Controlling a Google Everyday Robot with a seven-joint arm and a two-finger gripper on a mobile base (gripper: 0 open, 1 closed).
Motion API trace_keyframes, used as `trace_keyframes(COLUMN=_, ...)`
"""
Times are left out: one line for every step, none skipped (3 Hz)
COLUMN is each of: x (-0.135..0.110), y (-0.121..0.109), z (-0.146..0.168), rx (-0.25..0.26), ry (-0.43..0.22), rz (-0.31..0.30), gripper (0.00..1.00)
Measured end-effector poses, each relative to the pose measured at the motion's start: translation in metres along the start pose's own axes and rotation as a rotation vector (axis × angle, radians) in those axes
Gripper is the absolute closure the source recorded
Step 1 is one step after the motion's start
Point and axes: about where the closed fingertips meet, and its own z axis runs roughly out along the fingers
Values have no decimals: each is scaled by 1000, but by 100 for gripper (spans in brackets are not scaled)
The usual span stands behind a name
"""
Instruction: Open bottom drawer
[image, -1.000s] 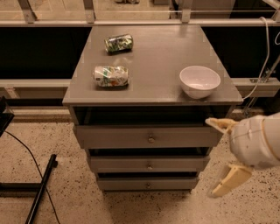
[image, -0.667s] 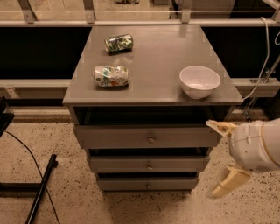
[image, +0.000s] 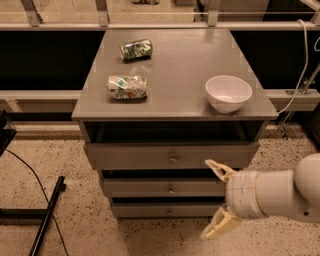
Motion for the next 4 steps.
trace_keyframes(x=21, y=19, z=58, rx=14, ry=-21, rz=-37, gripper=0)
trace_keyframes(x=28, y=0, z=61, rx=92, ry=0, rz=-34, gripper=0)
trace_keyframes(x=28, y=-1, z=61, rx=93, ry=1, rz=-35, gripper=0)
trace_keyframes(x=40, y=1, z=71, rx=86, ry=29, rz=-42, gripper=0)
